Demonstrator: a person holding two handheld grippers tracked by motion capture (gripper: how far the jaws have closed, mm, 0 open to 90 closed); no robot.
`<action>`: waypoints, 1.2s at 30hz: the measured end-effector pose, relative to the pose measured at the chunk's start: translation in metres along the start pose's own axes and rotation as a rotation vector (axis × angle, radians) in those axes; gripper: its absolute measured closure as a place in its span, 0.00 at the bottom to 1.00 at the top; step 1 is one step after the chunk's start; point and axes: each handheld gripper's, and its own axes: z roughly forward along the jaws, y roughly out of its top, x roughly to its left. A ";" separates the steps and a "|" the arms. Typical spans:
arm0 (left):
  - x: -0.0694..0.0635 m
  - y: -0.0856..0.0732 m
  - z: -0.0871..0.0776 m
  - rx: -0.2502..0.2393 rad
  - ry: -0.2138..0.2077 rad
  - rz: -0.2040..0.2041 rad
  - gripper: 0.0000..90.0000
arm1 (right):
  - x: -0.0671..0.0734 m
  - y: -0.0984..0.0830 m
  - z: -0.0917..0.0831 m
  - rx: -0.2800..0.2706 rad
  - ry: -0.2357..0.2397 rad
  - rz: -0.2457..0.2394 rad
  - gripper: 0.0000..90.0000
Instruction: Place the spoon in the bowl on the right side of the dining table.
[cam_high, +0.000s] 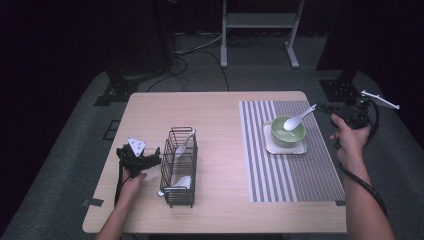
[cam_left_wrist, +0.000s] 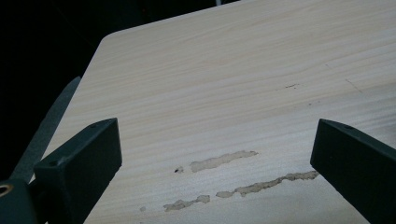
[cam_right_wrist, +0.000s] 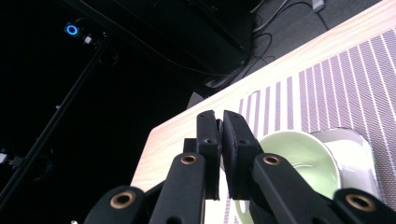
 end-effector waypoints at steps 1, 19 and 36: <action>0.000 0.000 0.000 0.000 0.000 0.001 0.01 | -0.001 0.000 0.001 -0.001 -0.002 0.000 0.95; 0.000 0.000 0.000 0.000 0.000 0.001 0.01 | -0.023 -0.007 0.012 -0.001 -0.033 0.029 0.95; 0.000 0.000 0.000 -0.003 0.001 0.001 0.01 | -0.040 -0.019 0.026 0.017 -0.053 0.053 0.95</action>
